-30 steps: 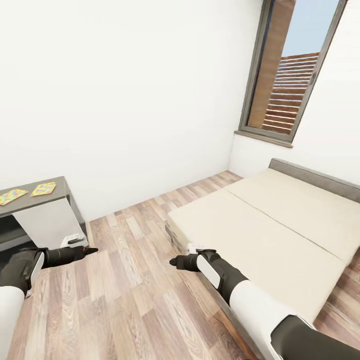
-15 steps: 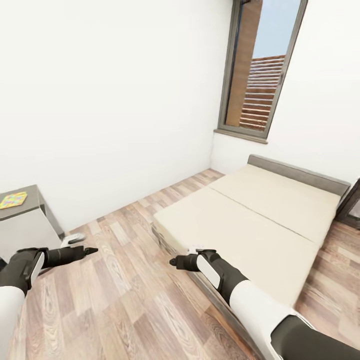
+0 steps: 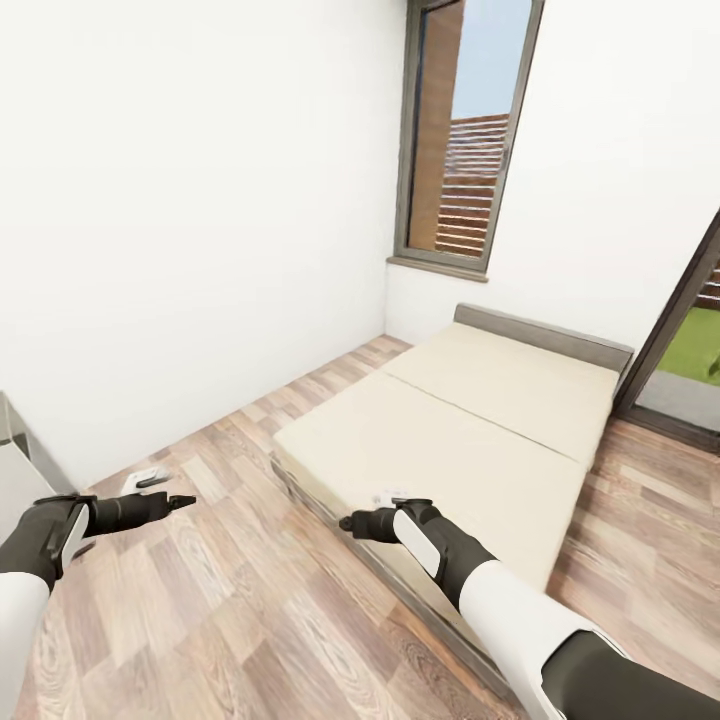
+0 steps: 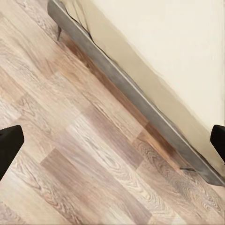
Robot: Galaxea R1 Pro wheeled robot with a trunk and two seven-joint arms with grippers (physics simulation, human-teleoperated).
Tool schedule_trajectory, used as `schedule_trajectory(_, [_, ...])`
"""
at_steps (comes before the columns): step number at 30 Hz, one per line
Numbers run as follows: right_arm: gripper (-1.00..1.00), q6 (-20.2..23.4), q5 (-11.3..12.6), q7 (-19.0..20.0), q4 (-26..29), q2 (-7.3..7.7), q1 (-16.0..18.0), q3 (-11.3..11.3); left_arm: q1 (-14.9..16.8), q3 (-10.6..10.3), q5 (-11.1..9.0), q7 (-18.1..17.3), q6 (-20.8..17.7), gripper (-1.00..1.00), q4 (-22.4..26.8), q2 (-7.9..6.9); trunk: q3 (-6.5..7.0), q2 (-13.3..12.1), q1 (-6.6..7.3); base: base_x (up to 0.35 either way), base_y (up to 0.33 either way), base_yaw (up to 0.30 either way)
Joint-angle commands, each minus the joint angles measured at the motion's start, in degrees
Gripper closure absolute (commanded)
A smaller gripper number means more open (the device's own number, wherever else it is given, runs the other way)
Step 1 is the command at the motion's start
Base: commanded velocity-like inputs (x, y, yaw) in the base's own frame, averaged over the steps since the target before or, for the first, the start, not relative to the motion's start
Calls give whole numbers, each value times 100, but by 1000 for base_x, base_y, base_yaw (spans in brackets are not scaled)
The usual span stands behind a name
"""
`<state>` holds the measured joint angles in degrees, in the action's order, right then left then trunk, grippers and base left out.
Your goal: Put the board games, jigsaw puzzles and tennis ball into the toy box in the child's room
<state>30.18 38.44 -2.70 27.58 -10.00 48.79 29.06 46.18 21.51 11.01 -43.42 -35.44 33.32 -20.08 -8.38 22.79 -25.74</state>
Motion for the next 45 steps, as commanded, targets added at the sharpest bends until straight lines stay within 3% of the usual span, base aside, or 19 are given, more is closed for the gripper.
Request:
schedule_trajectory(1, [-100, 14, 32, -28, 2, 0, 8, 20, 5, 37, 58, -52, -34, -100, 8, 4, -13, 13, -4, 0, 0, -264])
schedule_trajectory(15, [-100, 14, 32, -28, 2, 0, 8, 20, 5, 37, 58, -52, -34, -100, 8, 4, -13, 13, -4, 0, 39, -264])
schedule_trajectory(33, [-100, -54, 32, -28, 1, 0, 8, 24, 5, 37, 52, -54, -34, -100, 8, 10, -13, 13, -4, 0, 229, -264])
schedule_trajectory(45, [-100, -175, 41, -28, -6, 0, 8, 33, 5, 37, 54, -53, -34, -100, 8, 7, -13, 13, -4, 0, 42, -264])
